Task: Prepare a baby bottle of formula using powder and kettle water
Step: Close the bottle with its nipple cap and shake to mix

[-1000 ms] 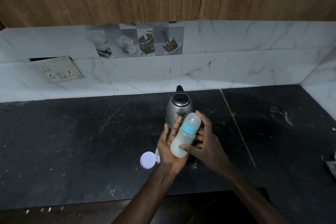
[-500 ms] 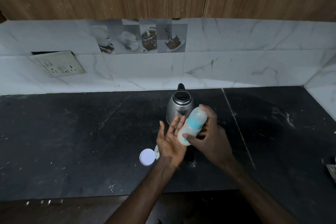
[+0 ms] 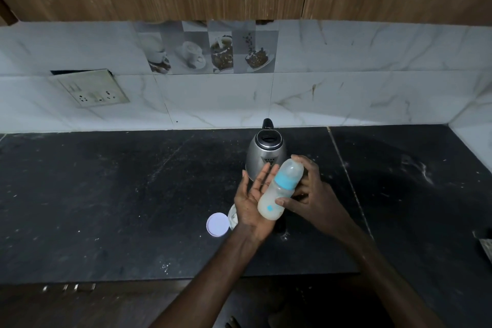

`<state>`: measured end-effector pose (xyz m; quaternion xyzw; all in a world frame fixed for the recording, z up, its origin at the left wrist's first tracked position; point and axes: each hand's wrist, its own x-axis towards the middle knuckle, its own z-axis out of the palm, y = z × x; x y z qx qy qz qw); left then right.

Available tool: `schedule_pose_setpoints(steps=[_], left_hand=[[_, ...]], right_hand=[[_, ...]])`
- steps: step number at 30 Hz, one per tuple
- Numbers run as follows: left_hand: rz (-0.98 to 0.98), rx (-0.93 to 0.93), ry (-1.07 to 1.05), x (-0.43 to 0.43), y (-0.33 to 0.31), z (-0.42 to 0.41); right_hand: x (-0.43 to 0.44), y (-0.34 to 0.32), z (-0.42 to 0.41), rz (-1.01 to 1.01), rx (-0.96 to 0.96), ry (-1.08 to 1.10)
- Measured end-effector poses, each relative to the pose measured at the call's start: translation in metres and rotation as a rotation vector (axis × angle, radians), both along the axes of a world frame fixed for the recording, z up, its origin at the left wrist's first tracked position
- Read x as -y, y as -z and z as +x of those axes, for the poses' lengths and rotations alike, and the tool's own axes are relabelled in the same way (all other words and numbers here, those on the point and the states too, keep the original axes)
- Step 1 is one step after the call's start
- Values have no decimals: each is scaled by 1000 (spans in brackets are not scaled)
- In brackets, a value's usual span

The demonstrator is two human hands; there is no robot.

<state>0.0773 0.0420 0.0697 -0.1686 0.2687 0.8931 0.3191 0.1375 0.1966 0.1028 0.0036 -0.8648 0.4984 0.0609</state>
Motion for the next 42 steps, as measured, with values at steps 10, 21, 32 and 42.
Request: schedule_pose_setpoints(steps=[10,21,32,42], left_hand=[[-20,-53,0,2,5,-1],[6,-49,-30,-1,-3,-3],[104,-47,24,-3,-9,3],[14,-55,-21,2,5,-3]], right_hand=[[0,-18,-9,-153,-324,307],[27,-10,3,-27,-147,219],[1,-14,-7,-117,11,-18],[-4,-35,-12,-320,-483,494]])
